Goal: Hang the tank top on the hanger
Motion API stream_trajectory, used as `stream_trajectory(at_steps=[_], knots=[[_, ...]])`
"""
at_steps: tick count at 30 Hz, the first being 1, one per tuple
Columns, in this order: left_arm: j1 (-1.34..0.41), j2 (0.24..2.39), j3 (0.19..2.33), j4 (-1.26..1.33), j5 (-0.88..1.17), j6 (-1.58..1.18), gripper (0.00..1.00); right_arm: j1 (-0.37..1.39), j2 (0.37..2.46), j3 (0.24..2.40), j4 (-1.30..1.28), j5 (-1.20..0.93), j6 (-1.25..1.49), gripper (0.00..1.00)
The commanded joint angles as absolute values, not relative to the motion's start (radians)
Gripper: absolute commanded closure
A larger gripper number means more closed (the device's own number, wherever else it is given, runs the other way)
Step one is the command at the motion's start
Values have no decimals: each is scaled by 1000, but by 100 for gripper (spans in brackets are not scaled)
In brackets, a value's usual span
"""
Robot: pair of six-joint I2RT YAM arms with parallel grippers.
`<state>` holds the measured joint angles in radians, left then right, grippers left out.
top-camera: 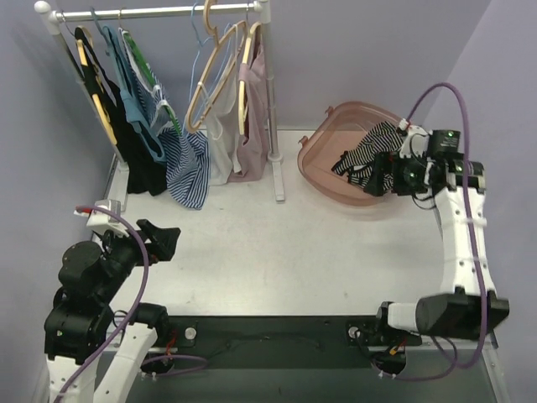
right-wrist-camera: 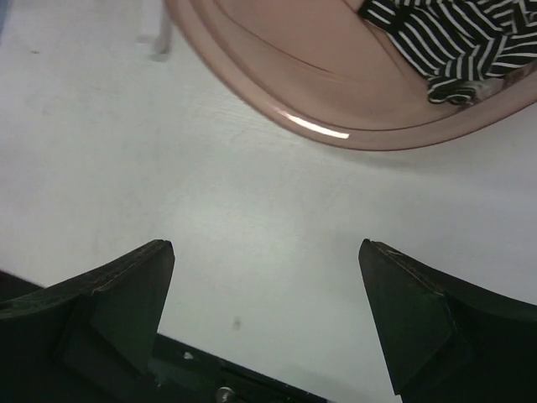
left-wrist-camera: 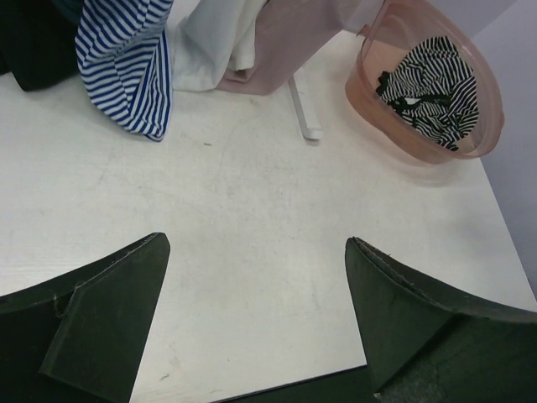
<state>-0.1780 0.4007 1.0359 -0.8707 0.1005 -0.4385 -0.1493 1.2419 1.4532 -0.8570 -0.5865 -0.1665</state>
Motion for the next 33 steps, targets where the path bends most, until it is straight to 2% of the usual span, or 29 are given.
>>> stream_trajectory(at_steps=[1,8,12,16,18,19,29,30,31,33], knots=[[-183,374,953,-798,84,-498,3,-66,1432,1503,-755,-201,-89,1],[-183,359,884,-779,83,-522,3,-63,1736,1658,-678,-95,-28,6],[-181,374,868,-776,80,-517,3,-49,1887,1773,-638,-16,-108,13],[-181,385,845,-767,80,-515,3,-49,2046,1882,-598,161,-198,21],[-181,393,835,-758,80,-515,3,-58,2089,1940,-586,166,-227,26],[-181,396,830,-752,84,-515,3,-60,2124,1956,-584,163,-254,34],[-181,457,824,-716,103,-517,3,-58,2335,2134,-564,137,-368,40],[-181,462,825,-716,103,-517,3,-57,2348,2154,-563,137,-376,42],[-179,463,824,-716,103,-517,3,-55,2373,2161,-563,140,-382,49],[-181,468,828,-716,101,-515,3,-55,2390,2174,-558,149,-391,57]])
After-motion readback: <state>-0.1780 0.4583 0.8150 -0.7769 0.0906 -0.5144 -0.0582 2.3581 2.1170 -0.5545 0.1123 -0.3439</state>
